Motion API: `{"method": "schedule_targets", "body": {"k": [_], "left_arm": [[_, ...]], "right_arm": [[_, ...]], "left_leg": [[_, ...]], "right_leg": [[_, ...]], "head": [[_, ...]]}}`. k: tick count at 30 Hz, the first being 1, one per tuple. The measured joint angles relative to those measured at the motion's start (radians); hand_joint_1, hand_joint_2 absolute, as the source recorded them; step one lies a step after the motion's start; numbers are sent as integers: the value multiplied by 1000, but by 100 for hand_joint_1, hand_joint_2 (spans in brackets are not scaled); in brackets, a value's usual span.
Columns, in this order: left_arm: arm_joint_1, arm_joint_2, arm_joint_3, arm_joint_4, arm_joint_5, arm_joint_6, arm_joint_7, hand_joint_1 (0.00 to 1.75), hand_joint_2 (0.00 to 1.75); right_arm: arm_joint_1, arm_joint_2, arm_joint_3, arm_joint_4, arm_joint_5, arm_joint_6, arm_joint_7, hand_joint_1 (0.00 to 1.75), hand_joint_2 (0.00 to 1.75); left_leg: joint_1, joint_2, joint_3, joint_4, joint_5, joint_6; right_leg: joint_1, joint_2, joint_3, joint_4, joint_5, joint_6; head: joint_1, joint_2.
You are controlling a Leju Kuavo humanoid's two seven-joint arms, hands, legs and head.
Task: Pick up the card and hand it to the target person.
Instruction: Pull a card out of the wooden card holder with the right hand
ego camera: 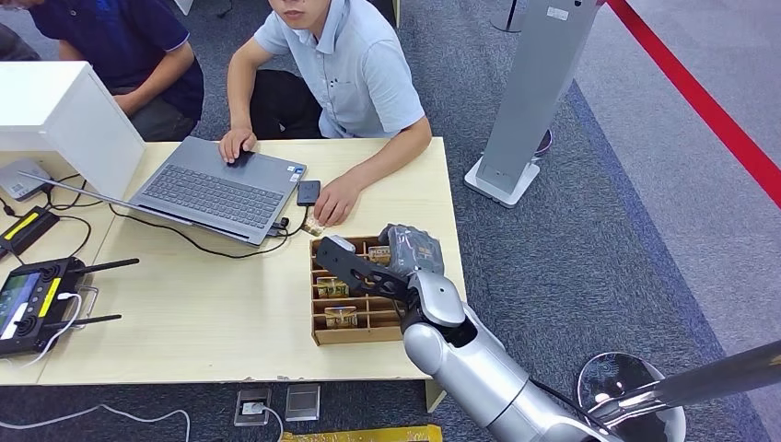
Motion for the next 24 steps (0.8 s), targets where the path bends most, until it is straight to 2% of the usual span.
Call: {"method": "schedule_targets", "body": {"k": [7,12,24], "left_arm": [[0,0,0,0,0,0,0,0,0],[0,-1,-5,0,-1,0,0,0,0],[0,-2,-8,0,-2,0,1,0,0]], "right_arm": [[1,-1,1,3,-16,0,0,82,175],[2,-1,1,6,-18,0,0,93,175],[3,-3,1,7,-21,2,0,97,175]], "left_leg": [[0,0,0,0,0,0],[0,0,0,0,0,0],[0,0,0,0,0,0]], "right_leg": [[0,0,0,0,0,0],[0,0,0,0,0,0],[0,0,0,0,0,0]], "head": [[0,0],[0,0],[0,0]]}}
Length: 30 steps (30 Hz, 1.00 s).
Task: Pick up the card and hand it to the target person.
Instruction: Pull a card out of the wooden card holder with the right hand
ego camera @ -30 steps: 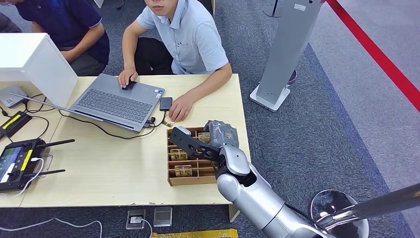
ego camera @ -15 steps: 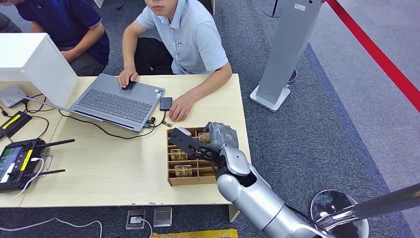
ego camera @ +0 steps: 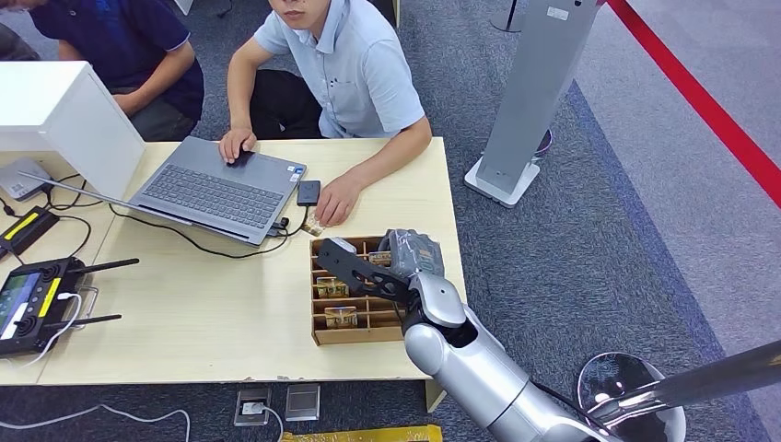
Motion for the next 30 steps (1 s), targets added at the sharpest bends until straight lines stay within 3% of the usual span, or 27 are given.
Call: {"method": "schedule_targets", "body": {"k": [7,12,18,30], "left_arm": [[0,0,0,0,0,0,3,0,0],[0,-1,0,0,0,1,4,0,0],[0,-1,0,0,0,1,4,0,0],[0,-1,0,0,-3,3,5,0,0]], "right_arm": [[-1,0,0,1,-9,1,0,108,175],[-3,0,0,3,-16,7,0,129,175],[-6,0,2,7,-17,7,0,143,175],[-14,-1,11,11,-57,-24,0,145,175]], "left_leg": [[0,0,0,0,0,0],[0,0,0,0,0,0],[0,0,0,0,0,0],[0,0,0,0,0,0]], "right_leg": [[0,0,0,0,0,0],[0,0,0,0,0,0],[0,0,0,0,0,0],[0,0,0,0,0,0]], "head": [[0,0],[0,0],[0,0],[0,0]]}}
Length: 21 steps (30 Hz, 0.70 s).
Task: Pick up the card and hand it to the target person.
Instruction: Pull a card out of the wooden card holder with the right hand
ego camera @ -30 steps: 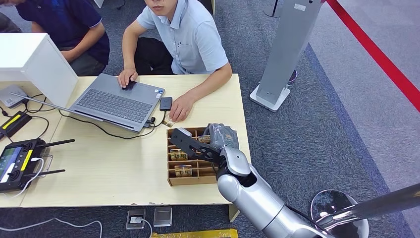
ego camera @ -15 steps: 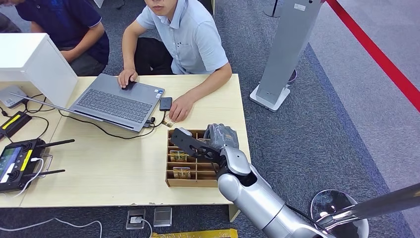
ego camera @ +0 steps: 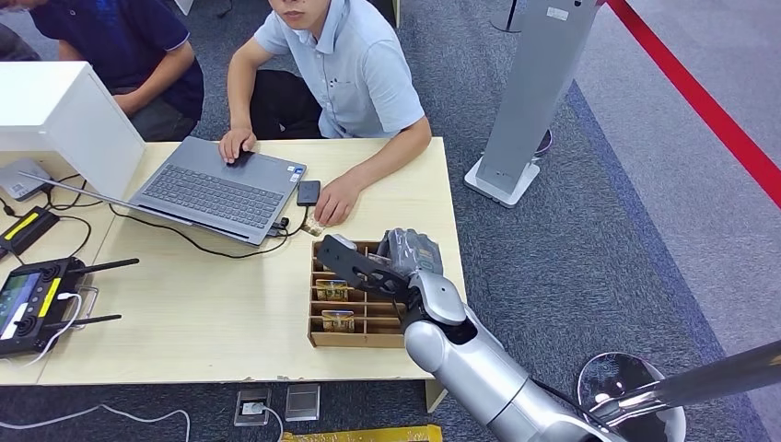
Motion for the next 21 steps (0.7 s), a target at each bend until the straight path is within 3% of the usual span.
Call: {"method": "schedule_targets", "body": {"k": [10,16,21], "left_arm": [[0,0,0,0,3,0,-9,0,0],[0,0,0,0,3,-12,-19,0,0],[0,0,0,0,1,-21,-24,0,0]], "right_arm": [[-23,-18,40,-3,-17,-39,-47,145,175],[-68,-38,95,-60,27,40,-207,145,175],[-126,-43,131,-113,54,69,-284,145,175]], "left_leg": [[0,0,0,0,0,0],[0,0,0,0,0,0],[0,0,0,0,0,0]], "right_leg": [[0,0,0,0,0,0],[0,1,0,0,0,0],[0,1,0,0,0,0]], "head": [[0,0],[0,0],[-1,0]]}}
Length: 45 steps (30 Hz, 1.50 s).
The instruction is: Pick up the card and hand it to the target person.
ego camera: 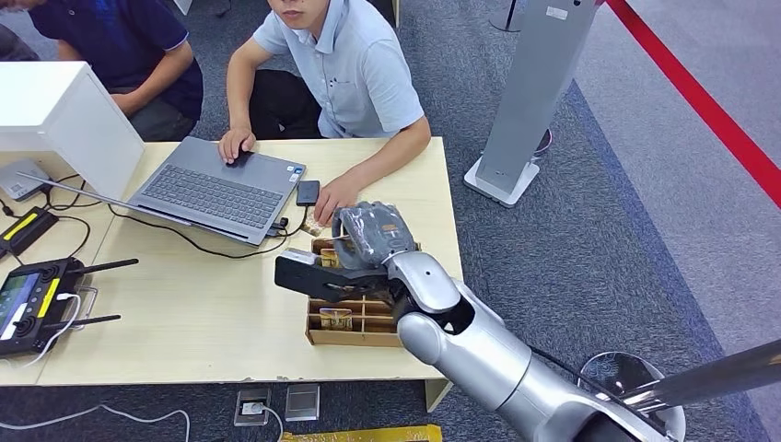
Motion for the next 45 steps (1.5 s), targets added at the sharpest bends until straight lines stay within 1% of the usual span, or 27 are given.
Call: {"method": "schedule_targets", "body": {"k": [3,6,10,13,18,25,29,34,38,45], "left_arm": [[0,0,-1,0,-6,-7,-2,0,0],[-1,0,-7,0,-8,-11,-3,0,0],[-4,0,-15,0,-8,-13,-3,0,0],[-6,0,-19,0,-8,-13,-3,0,0],[-7,0,-27,0,-10,-14,-5,0,0],[-6,0,-38,0,-4,-14,-12,0,0],[-6,0,-45,0,2,-14,-13,0,0],[-6,0,-52,0,2,-14,-15,0,0],[-6,0,-58,0,-2,-17,-16,0,0],[-6,1,-72,0,-9,-22,-20,0,0]], "right_arm": [[-54,-3,27,-11,8,16,-70,145,175],[-112,-2,55,9,12,5,-160,145,175],[-188,20,95,96,49,-50,-269,145,175],[-234,49,126,184,74,-85,-305,145,175],[-302,107,166,352,75,-135,-312,145,175],[-368,170,187,558,44,-183,-273,145,175],[-389,190,194,646,34,-193,-249,145,175],[-401,197,200,722,30,-193,-226,145,175],[-407,197,207,761,33,-185,-209,0,175],[-416,196,210,795,30,-196,-208,0,175]], "left_leg": [[0,0,0,0,0,0],[0,0,0,0,0,0],[0,0,0,0,0,0],[0,0,0,0,0,0],[0,0,-1,0,0,0],[0,0,-1,0,0,0],[0,0,0,0,0,0],[0,0,0,0,0,0],[0,0,0,0,0,0],[0,0,0,0,0,0]], "right_leg": [[0,0,0,0,0,0],[0,0,0,0,0,0],[0,0,0,0,0,0],[0,0,0,1,0,0],[0,0,0,1,0,0],[0,0,0,1,0,0],[0,-1,0,1,0,0],[0,-1,0,1,0,0],[0,0,0,1,0,0],[0,0,0,1,0,0]], "head": [[1,0],[1,0],[2,0],[0,0],[0,0],[1,0],[1,0],[0,0],[1,0],[1,0]]}}
